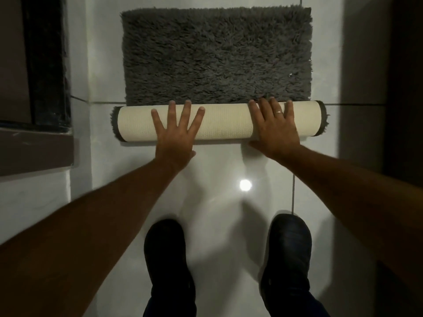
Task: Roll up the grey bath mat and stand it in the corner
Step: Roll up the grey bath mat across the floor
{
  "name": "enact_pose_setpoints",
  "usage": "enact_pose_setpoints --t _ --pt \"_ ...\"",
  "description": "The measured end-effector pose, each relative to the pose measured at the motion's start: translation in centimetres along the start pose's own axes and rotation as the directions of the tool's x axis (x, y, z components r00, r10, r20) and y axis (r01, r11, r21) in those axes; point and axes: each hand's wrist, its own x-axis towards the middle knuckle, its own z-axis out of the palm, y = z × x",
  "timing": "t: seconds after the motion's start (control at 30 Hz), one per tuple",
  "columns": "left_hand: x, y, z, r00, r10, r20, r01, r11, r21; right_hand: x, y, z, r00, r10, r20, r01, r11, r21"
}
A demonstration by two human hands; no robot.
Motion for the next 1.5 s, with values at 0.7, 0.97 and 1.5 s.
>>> enact_pose_setpoints --t 0.7,0.97,1.5 --pt "-2.1 -0.8 -1.9 0.987 0.062 0.15 -0.035 0.984 -0.175 -8.9 -1.4 2.9 0.995 -0.036 0.096 0.026 0.994 0.107" --pt "-3.0 0.7 0.0 0.993 0.067 0.093 -0.061 0.996 -0.06 -5.0 1.4 1.3 0.995 -0.095 0.021 0.095 0.995 0.008" --pt "8.1 -1.4 -3.7 0.994 0.072 0.079 -0.069 0.997 -0.039 10.2 4.6 -5.1 0.972 -0.119 0.201 0.065 0.964 0.258"
